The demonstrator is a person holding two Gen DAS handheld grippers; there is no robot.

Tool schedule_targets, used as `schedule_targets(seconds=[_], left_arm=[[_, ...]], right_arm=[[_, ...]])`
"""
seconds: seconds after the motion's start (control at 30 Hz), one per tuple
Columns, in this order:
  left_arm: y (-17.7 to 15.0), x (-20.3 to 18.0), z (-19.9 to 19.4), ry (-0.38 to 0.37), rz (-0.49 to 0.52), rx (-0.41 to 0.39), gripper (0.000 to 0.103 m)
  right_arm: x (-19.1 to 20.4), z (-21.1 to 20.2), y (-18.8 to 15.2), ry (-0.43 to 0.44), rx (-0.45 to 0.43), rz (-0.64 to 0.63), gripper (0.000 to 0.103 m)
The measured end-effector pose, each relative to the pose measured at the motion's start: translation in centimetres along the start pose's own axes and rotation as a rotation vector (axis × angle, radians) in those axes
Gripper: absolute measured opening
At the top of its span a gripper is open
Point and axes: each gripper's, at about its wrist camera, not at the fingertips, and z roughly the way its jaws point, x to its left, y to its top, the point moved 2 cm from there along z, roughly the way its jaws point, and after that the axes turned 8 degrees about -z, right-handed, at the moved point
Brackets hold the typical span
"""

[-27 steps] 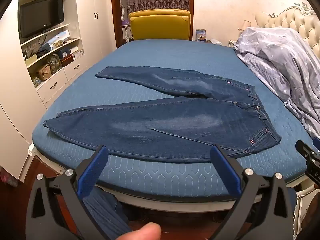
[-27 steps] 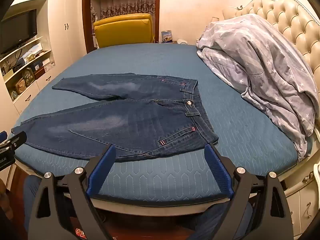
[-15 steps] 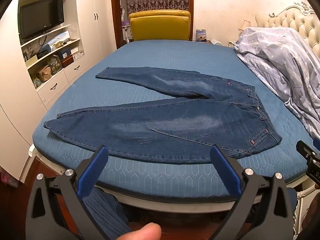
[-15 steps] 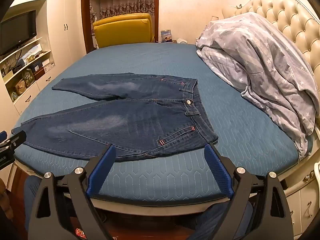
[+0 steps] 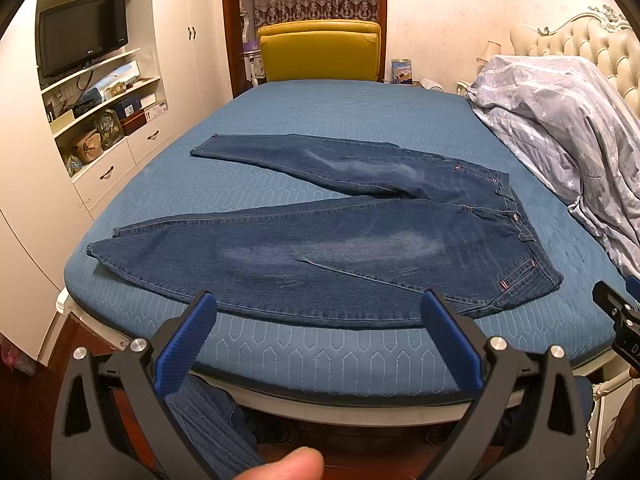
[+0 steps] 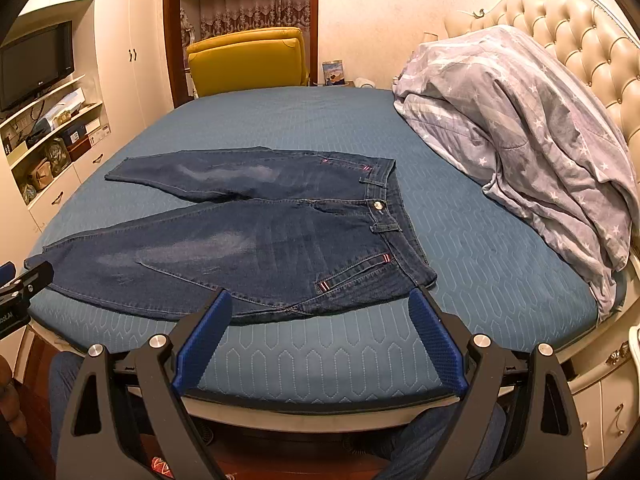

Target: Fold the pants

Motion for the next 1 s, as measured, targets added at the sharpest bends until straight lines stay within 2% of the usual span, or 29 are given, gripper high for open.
schedule_targets(seconds=[1.0], left_arm=[[0.05,0.09,0.07,0.0,-0.003,0.004,0.102]], right_arm=[[0.22,0.0,0.34,0.004,0.001,-0.002,0.086]])
